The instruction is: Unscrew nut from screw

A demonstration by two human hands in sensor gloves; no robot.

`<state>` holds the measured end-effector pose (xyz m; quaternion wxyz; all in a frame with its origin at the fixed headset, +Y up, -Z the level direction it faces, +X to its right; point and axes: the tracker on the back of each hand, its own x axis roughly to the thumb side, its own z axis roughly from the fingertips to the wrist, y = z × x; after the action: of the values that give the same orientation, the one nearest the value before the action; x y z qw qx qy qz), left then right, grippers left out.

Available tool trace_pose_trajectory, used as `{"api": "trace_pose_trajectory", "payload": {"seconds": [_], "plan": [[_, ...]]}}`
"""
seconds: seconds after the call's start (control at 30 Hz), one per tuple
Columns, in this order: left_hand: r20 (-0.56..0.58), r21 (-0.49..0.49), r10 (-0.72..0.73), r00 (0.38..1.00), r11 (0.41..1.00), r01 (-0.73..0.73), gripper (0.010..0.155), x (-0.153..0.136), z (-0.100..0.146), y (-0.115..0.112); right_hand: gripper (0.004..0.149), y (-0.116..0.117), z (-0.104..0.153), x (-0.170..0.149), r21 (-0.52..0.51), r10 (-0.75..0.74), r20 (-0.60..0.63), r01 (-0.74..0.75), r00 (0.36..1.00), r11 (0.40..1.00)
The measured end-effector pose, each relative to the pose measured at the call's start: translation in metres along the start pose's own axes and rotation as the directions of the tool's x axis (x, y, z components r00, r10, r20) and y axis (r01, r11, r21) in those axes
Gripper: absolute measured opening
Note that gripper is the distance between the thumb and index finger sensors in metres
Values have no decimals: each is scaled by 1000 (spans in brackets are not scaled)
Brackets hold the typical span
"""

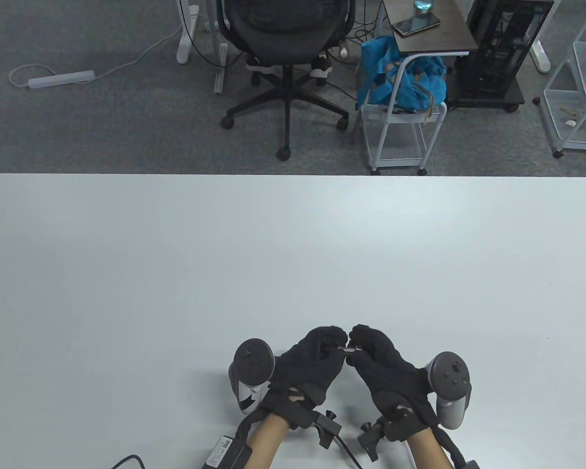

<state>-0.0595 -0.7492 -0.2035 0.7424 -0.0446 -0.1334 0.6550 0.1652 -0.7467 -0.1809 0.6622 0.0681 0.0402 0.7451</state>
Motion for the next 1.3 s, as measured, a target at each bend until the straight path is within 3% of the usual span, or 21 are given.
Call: {"api": "trace_pose_trajectory", "payload": {"seconds": [0.1, 0.23, 0.5, 0.7, 0.83, 1.1, 1.3], "plan": [[9, -4, -7, 1000, 1000, 7, 48, 0, 0, -1, 76, -2, 1, -6, -38, -7, -67, 5, 998, 999], [12, -4, -8, 1000, 1000, 8, 48, 0, 0, -1, 60, -4, 1, -5, -28, 27, -96, -30, 995, 999], [-5, 3, 6, 1000, 1000, -6, 48, -2, 0, 2, 55, -2, -1, 2, -16, 9, -11, -10, 1000, 1000], [1, -5, -1, 1000, 1000, 1, 48, -2, 0, 0, 51, -4, 0, 7, -88, 62, 44, -58, 997, 994], [-6, 13, 8, 1000, 1000, -8, 48, -3, 0, 1, 48, -3, 0, 8, -48, 32, 60, -29, 998, 998], [5, 14, 10, 1000, 1000, -10, 48, -2, 0, 2, 72, -3, 1, -5, -30, -19, -59, 17, 998, 999], [12, 5, -6, 1000, 1000, 6, 47, -2, 0, 0, 58, -2, 0, -2, -16, 3, -50, -3, 999, 1000]]}}
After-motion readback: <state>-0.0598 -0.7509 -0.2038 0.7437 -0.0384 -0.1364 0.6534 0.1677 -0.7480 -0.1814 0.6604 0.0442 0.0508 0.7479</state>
